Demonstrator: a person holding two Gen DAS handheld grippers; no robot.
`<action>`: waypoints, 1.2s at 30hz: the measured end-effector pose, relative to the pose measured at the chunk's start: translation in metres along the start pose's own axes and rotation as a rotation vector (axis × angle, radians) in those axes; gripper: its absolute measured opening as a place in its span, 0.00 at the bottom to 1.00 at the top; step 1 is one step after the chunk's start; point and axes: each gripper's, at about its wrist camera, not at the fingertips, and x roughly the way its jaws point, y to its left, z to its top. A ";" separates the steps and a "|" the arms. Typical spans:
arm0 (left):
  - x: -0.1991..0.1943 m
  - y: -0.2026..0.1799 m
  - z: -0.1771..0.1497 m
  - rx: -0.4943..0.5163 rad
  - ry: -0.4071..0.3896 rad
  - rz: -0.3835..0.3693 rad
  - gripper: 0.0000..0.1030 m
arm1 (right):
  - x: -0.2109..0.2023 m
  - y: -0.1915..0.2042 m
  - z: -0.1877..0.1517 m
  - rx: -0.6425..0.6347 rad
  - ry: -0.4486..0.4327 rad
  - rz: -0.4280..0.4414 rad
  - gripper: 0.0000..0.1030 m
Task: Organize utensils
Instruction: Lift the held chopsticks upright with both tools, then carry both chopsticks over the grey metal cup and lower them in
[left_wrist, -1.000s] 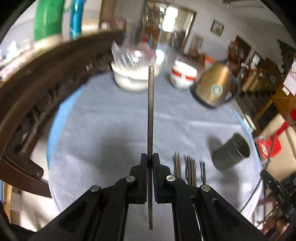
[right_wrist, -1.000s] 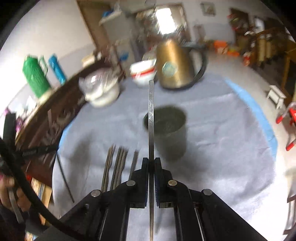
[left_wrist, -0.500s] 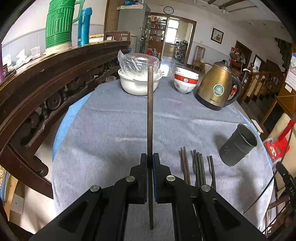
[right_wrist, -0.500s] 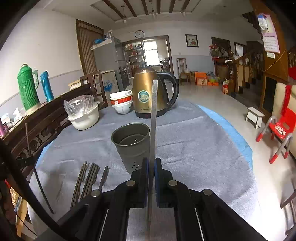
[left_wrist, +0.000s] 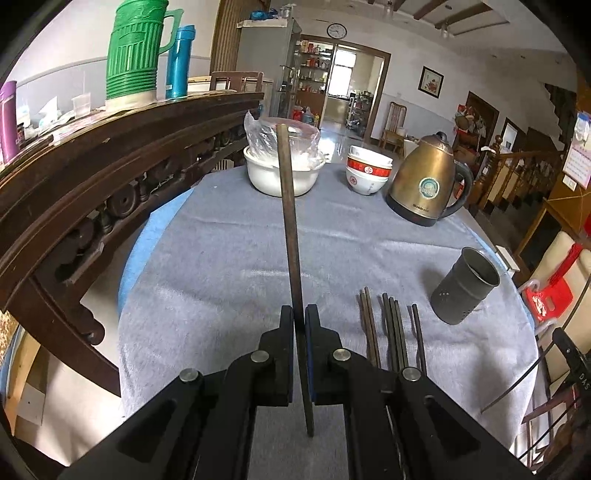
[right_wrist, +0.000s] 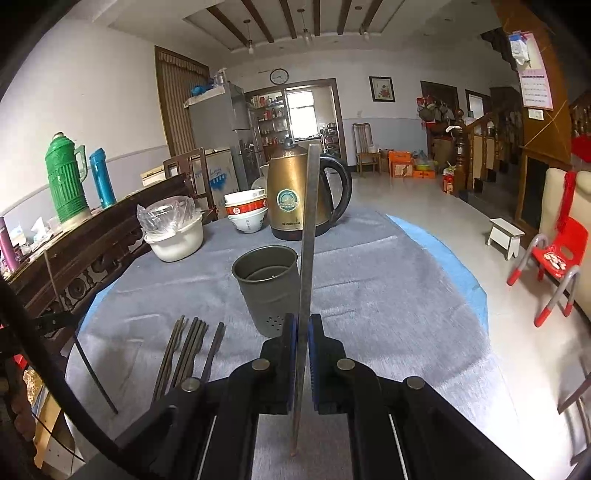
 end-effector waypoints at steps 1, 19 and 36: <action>-0.001 0.001 0.001 -0.008 0.001 -0.005 0.06 | -0.001 -0.001 0.000 0.003 0.002 0.002 0.07; 0.002 -0.043 0.092 -0.183 -0.083 -0.330 0.05 | -0.015 -0.039 0.093 0.215 -0.177 0.126 0.06; 0.064 -0.163 0.121 -0.087 -0.142 -0.396 0.05 | 0.087 -0.018 0.133 0.185 -0.180 0.108 0.06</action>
